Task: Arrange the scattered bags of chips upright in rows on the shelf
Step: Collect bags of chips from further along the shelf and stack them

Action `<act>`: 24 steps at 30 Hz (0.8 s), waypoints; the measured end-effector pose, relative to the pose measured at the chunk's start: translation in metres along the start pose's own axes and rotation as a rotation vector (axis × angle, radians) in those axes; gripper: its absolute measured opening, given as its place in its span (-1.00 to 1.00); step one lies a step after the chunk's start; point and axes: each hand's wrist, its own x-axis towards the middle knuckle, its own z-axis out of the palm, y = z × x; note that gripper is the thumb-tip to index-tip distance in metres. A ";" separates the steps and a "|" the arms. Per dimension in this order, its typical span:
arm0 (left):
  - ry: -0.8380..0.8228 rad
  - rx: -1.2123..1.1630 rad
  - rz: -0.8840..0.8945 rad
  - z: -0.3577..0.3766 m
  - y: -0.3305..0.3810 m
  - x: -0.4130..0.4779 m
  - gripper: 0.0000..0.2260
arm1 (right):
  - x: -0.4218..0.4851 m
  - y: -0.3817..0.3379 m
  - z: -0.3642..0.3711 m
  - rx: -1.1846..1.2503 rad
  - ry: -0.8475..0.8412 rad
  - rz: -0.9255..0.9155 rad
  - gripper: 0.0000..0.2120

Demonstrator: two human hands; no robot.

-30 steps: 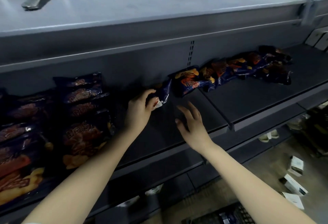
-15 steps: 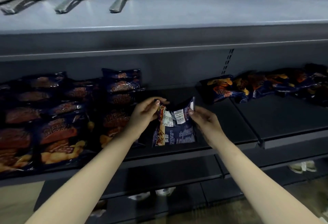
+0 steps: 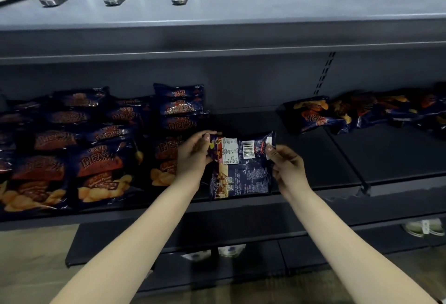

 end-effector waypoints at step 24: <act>-0.469 1.059 1.017 0.030 -0.017 -0.019 -0.35 | -0.018 -0.024 -0.013 0.134 0.175 -0.065 -0.82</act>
